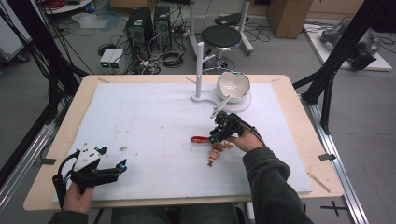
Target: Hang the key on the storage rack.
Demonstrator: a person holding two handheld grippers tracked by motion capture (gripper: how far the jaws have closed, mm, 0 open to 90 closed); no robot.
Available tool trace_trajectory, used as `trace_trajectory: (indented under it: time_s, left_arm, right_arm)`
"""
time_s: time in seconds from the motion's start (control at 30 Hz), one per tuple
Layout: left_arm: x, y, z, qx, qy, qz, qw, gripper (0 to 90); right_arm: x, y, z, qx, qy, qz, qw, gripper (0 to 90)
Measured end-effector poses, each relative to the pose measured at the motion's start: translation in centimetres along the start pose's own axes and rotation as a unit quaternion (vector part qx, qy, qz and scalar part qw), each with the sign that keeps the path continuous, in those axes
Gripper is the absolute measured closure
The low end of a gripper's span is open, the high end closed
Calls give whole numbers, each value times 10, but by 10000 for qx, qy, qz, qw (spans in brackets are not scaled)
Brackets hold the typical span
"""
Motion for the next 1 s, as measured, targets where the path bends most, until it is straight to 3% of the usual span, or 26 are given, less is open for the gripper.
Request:
trace_trajectory:
  time_s: [1.0]
  left_arm:
    - [0,0,0,-4,12,11,10000,194]
  right_arm:
    - [-2,-8,-6,266,30,17,9996,734]
Point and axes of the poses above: each handheld gripper's, and its own axes: y roughly backward along the jaws, z roughly out of its top, x roughly to its left, the point moved 10 cm from there along -y, roughly forward along the jaws, and after that the axes turned 13 degrees about -y, right-handed, at the moved point
